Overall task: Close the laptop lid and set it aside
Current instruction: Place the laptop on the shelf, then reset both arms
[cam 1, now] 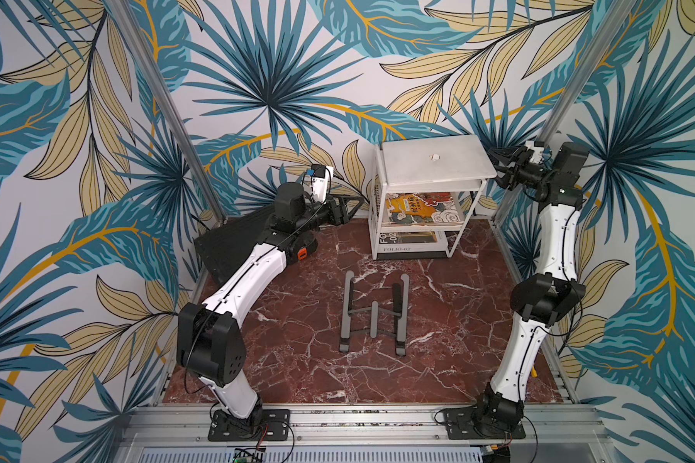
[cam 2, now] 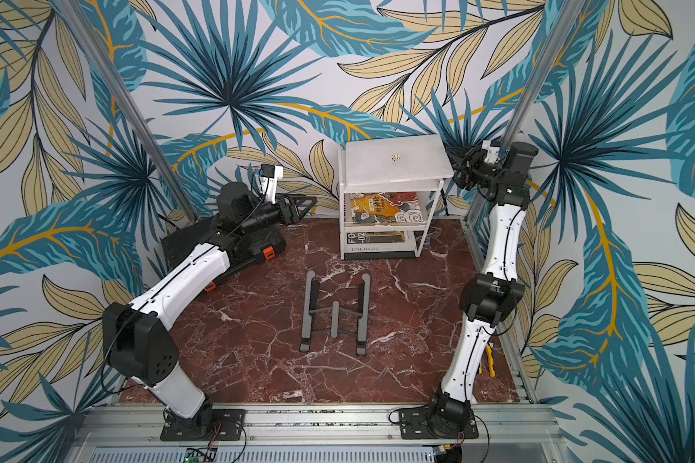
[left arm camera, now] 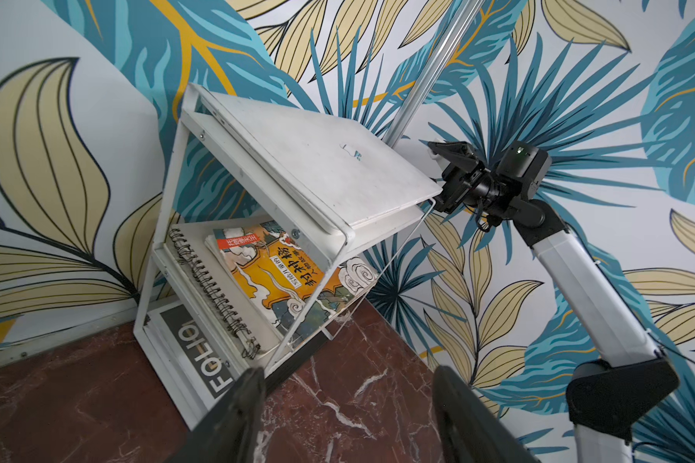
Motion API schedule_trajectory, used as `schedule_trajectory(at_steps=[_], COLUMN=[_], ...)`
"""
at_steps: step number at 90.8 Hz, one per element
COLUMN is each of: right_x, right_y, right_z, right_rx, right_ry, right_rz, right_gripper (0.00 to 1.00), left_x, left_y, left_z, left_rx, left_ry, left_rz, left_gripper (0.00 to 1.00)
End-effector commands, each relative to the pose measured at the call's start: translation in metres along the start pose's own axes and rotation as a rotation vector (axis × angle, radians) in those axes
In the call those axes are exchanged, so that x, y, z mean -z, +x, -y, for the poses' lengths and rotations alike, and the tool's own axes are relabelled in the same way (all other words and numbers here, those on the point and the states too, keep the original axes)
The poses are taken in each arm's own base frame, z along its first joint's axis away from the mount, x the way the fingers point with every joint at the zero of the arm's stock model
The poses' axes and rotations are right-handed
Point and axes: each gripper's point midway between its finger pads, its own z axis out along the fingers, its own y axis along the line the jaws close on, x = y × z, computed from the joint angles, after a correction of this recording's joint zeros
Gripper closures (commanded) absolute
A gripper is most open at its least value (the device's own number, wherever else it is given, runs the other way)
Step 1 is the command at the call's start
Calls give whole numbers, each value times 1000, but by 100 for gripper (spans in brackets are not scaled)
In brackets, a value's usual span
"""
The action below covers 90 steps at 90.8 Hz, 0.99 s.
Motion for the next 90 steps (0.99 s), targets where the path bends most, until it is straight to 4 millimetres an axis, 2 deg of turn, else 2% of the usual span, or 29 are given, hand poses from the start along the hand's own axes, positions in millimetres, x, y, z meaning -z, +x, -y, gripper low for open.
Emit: schedule_trajectory(at_steps=[1,3,6,9,17,29,43,49,57,68,70,75,83,90], right_x=[16,17,18,21,30,50,70,82,102,124,130,144,159,167], right_y=[-3,-2,-1,-1,-1,4,23,35,54,88,93,109,134,157], right_z=[-14,-13,-12,-11,-8,-1,-2,-6,-13,-18,-25,-28,-20,-2], right_rx=[59,63,65,71,79,108,155,188,239,340,375,433,519,588], right_ry=[14,19,25,33,64,171,281,330,403,476,480,508,539,565], right_rz=[30,29,27,31,48,86,104,110,134,170,193,242,302,327], right_gripper=[21,17,4,1,1,0,0,1,1,0,1,0,0,0], left_x=[18,19,21,23,30,47,71,84,106,148,155,174,196,211], left_y=[-20,-20,-20,-20,-20,-25,-36,-41,-42,-39,-38,-33,-19,1], left_z=[12,10,9,8,3,4,14,21,21,24,24,26,19,7], left_rx=[-51,-53,-59,-63,-70,-111,-139,-161,-191,-261,-273,-305,-342,-365], left_ry=[-1,-9,-19,-31,-64,-135,-202,-235,-331,-471,-495,-546,-619,-679], left_rz=[59,61,64,64,57,77,120,131,142,208,222,255,281,279], left_gripper=[22,20,17,12,0,0,0,0,0,0,0,0,0,0])
